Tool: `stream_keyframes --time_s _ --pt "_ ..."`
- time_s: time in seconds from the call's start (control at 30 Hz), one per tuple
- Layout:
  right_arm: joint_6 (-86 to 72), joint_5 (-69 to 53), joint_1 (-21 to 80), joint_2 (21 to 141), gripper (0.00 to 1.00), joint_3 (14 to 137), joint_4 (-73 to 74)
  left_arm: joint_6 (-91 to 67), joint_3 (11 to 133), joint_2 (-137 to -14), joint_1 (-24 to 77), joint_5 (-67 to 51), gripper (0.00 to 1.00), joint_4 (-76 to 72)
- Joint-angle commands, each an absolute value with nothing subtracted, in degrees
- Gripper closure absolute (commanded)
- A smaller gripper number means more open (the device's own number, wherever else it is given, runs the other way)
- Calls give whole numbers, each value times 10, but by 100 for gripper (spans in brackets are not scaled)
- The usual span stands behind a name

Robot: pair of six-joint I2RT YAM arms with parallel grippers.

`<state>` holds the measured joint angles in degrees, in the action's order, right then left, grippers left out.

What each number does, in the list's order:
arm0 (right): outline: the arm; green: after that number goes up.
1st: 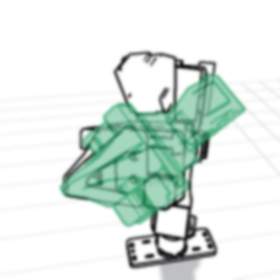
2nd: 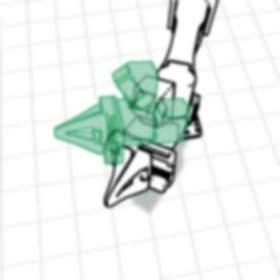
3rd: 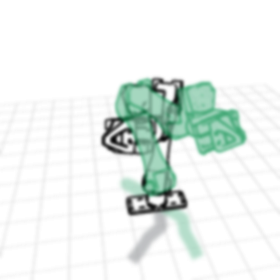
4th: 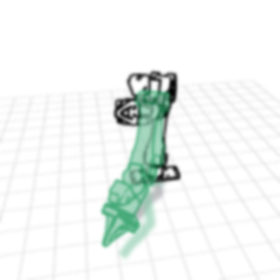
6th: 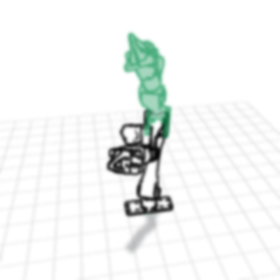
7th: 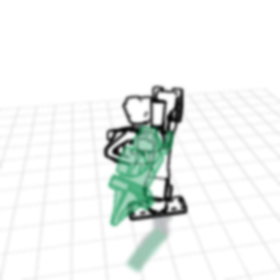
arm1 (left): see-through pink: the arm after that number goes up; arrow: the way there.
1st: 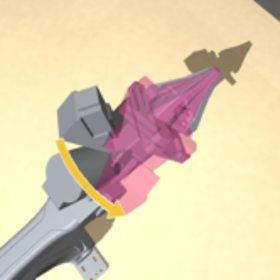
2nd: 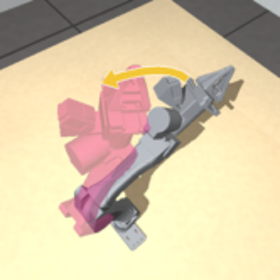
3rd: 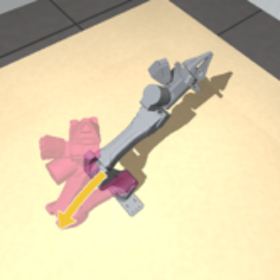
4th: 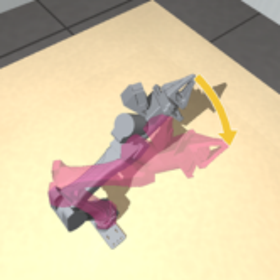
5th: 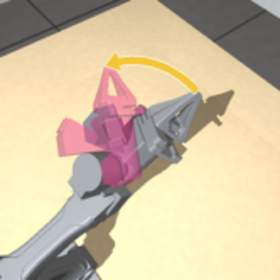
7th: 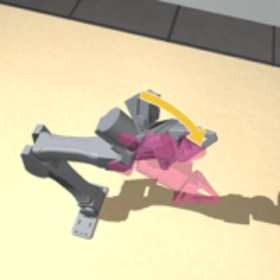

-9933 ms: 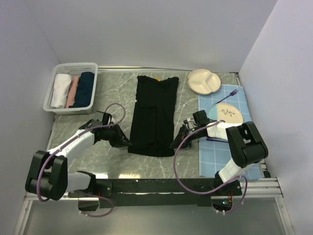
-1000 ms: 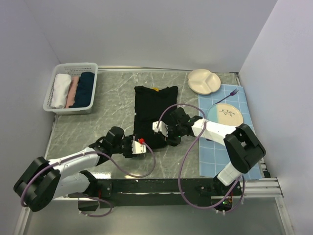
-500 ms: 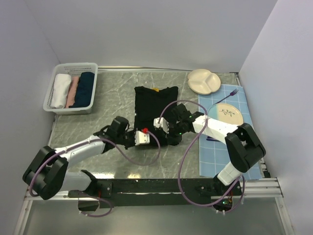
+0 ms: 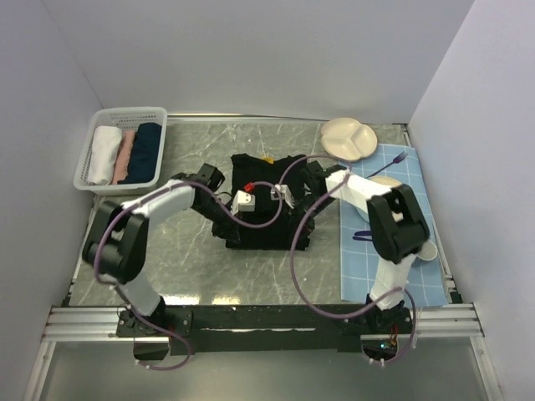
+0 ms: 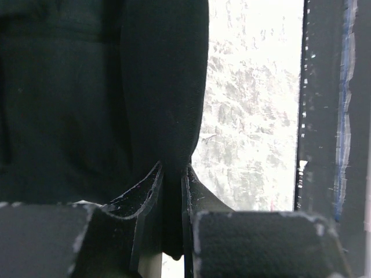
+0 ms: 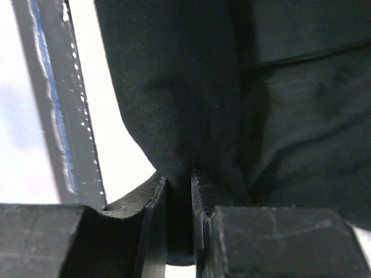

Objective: Roll the t-shirts
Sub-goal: Roll the T-shirt to the center of the board.

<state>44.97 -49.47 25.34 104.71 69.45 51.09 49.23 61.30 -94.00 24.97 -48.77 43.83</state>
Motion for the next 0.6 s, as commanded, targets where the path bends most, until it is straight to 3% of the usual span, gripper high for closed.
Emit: stream_keyframes --time_s 0.0,0.13,0.33,0.57 --pt "450 -542 225 1115 90 772 611 517 689 -1040 215 -543 87 546" --pt "448 -548 214 1191 89 839 654 522 755 -1134 196 -544 90 604" --pt "444 -535 206 1264 88 909 693 470 777 -1176 185 -503 90 554" --pt "420 -501 194 1292 86 912 682 424 862 -1246 177 -461 90 549"
